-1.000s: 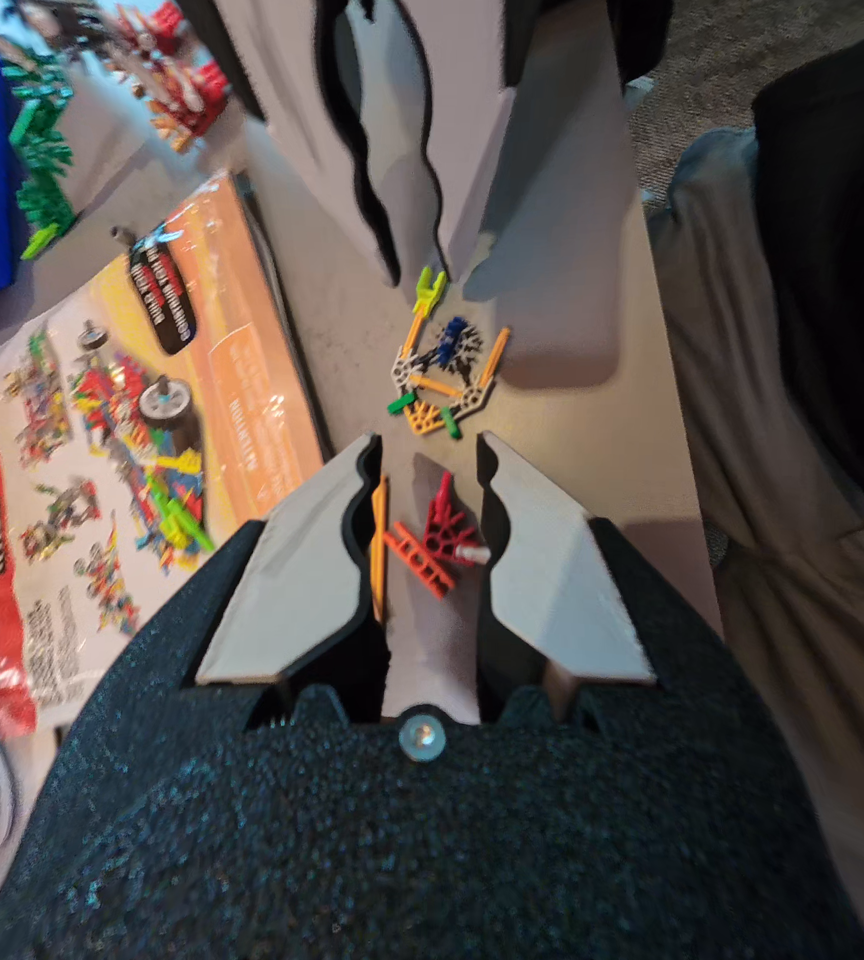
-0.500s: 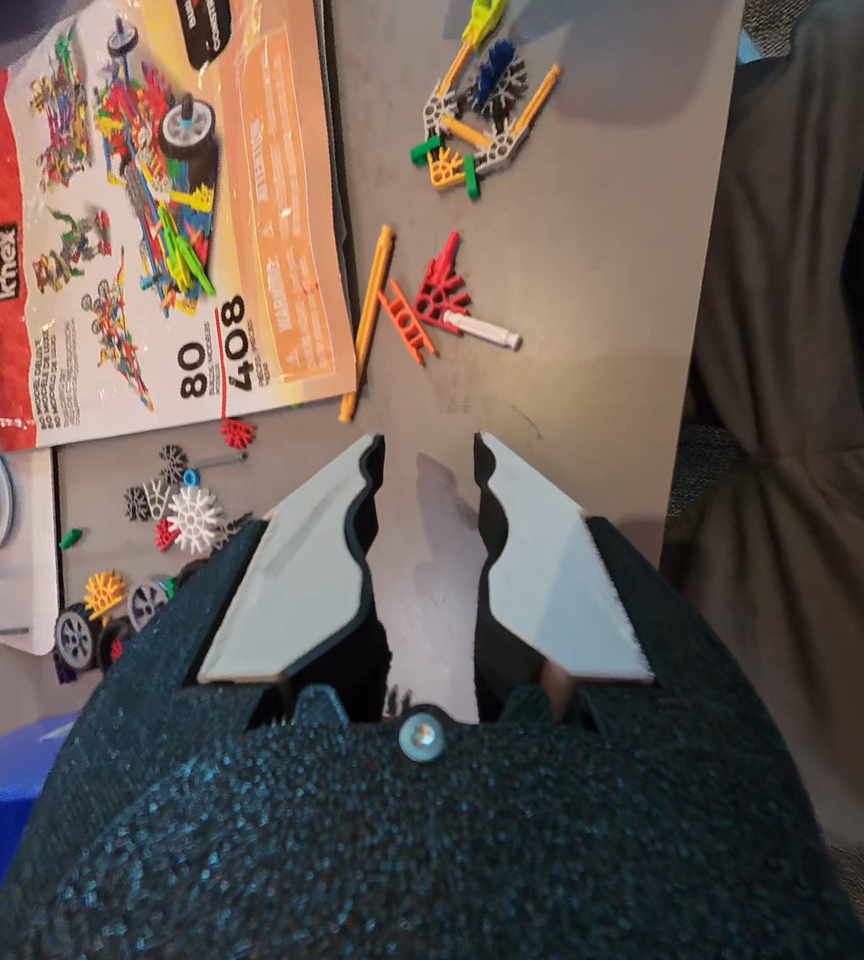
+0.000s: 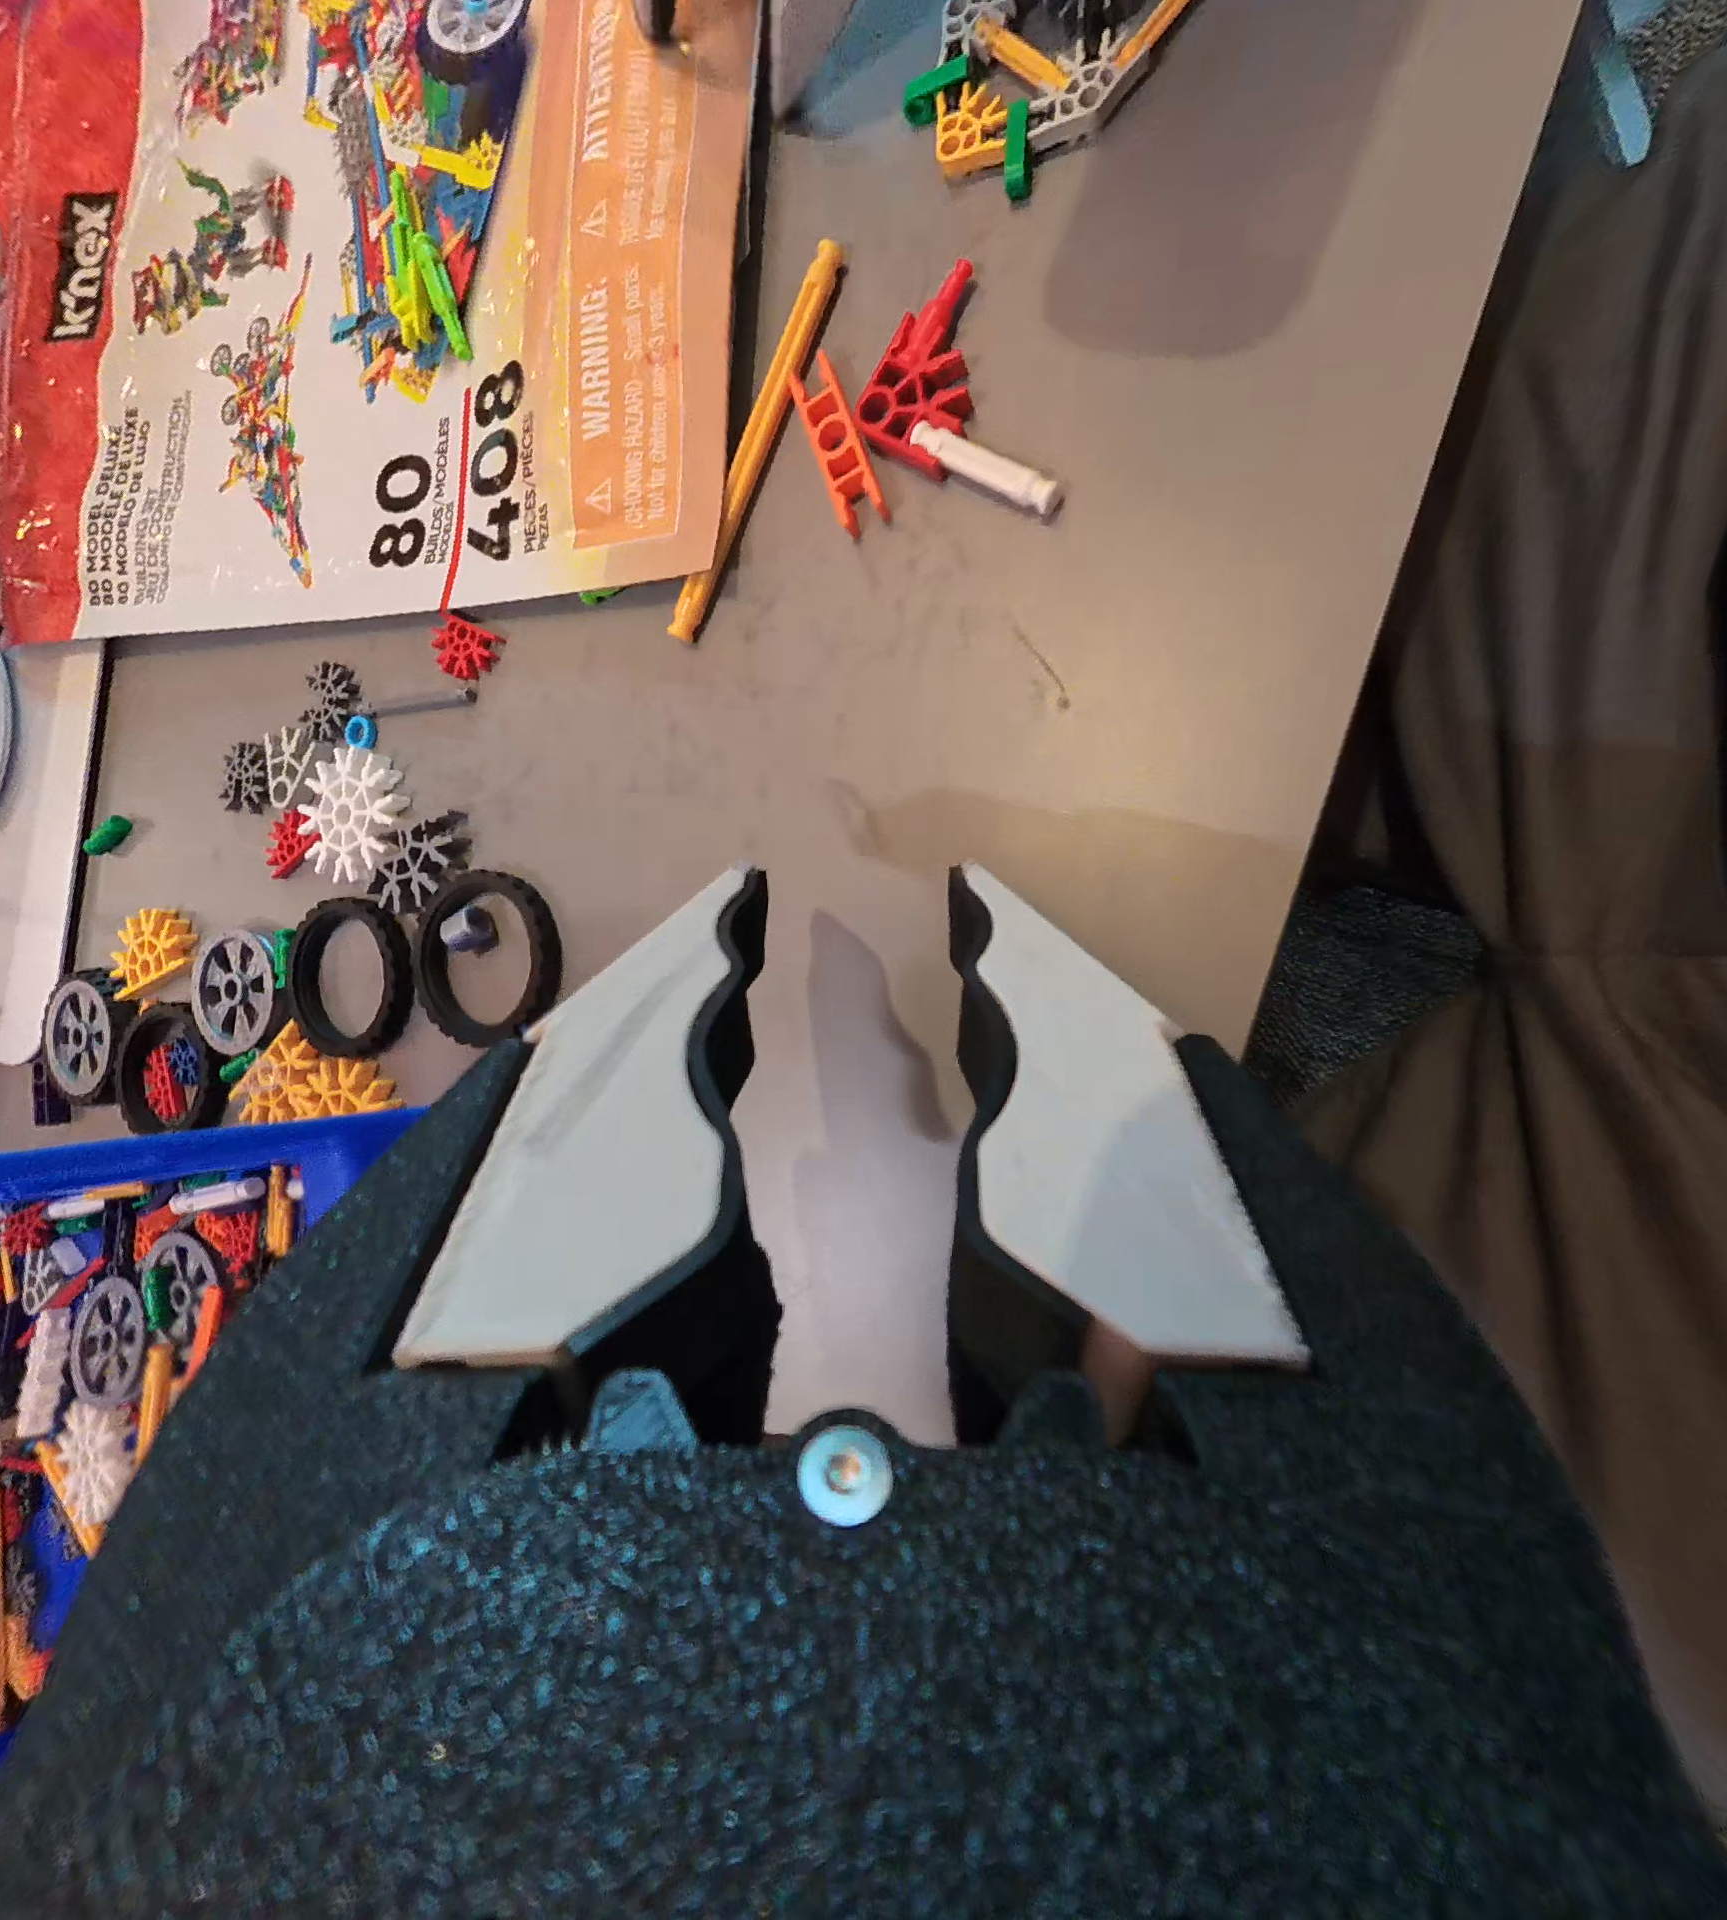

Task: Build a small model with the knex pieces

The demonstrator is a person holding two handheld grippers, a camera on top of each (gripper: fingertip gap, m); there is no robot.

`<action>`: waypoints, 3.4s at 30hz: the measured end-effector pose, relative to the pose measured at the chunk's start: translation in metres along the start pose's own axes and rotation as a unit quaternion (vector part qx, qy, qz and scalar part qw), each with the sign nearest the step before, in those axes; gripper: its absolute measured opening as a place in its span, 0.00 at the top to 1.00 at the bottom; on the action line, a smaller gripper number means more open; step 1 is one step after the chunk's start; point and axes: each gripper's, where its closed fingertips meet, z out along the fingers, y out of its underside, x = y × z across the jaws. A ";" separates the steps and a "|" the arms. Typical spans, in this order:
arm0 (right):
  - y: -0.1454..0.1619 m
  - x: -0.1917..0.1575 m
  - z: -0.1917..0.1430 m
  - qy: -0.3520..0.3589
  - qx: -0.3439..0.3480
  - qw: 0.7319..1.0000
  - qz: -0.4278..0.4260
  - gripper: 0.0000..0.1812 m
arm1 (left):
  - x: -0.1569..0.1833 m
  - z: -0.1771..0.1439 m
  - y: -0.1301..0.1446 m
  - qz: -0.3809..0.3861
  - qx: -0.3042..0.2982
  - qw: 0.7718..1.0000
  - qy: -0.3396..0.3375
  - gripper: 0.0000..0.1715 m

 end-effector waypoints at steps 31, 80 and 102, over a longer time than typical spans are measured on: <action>-0.069 0.138 -0.057 0.078 0.127 0.979 0.137 1.00 | 0.010 -0.009 0.018 -0.046 0.038 0.998 -0.024 0.80; -0.094 0.104 0.024 -0.030 0.074 0.994 0.081 0.87 | -0.062 -0.065 0.136 -0.194 -0.038 0.965 -0.171 0.71; -0.066 0.134 0.136 -0.149 0.013 0.989 -0.013 0.99 | -0.050 -0.090 0.106 -0.155 0.010 0.974 -0.164 0.70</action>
